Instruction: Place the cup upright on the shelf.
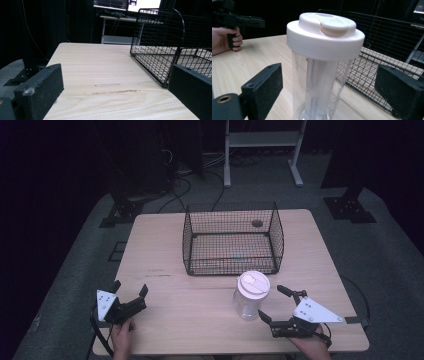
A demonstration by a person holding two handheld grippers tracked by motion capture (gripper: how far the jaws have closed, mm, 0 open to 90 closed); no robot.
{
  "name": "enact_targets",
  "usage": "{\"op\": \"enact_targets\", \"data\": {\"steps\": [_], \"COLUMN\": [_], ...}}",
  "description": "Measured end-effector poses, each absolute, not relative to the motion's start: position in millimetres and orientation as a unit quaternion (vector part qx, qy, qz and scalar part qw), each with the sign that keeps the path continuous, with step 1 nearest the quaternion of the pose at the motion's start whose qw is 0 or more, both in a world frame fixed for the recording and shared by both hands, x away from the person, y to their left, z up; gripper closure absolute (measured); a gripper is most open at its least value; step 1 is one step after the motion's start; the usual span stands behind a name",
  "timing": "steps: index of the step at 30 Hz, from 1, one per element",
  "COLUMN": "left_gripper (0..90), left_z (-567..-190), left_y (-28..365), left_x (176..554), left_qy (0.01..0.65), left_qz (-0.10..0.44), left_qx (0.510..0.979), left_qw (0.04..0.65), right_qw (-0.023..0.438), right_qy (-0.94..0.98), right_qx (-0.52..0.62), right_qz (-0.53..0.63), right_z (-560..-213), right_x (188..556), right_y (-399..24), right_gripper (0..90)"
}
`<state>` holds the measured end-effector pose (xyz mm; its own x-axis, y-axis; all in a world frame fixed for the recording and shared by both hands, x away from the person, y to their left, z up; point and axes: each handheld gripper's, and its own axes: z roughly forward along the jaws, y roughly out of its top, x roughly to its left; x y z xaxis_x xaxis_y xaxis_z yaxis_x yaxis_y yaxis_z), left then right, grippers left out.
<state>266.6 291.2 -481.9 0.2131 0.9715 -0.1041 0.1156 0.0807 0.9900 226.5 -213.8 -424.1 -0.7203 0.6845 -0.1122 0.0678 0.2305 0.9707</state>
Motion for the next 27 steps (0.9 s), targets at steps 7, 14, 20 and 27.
{"op": "enact_targets", "data": {"steps": [7,14,20,27], "left_gripper": [0.0,0.0,0.0,0.0], "left_z": [-481.9,-481.9,-481.9,-481.9], "left_y": [290.5,290.5,290.5,290.1], "left_x": [266.6,266.6,266.6,266.7], "left_qy": [0.490,0.490,0.489,0.488], "left_qz": [0.392,0.391,0.392,0.392], "left_qx": [0.555,0.555,0.556,0.556], "left_qw": [0.546,0.546,0.546,0.546], "right_qw": [0.269,0.269,0.269,0.279], "right_qy": [0.738,0.739,0.739,0.734], "right_qx": [0.256,0.262,0.265,0.265], "right_qz": [0.564,0.560,0.557,0.560], "right_z": [-421.9,-422.4,-423.0,-423.3], "right_x": [234.4,242.4,248.4,253.9], "right_y": [-201.4,-193.4,-185.6,-177.6], "right_gripper": [2.0,0.9,0.9,0.9]}}
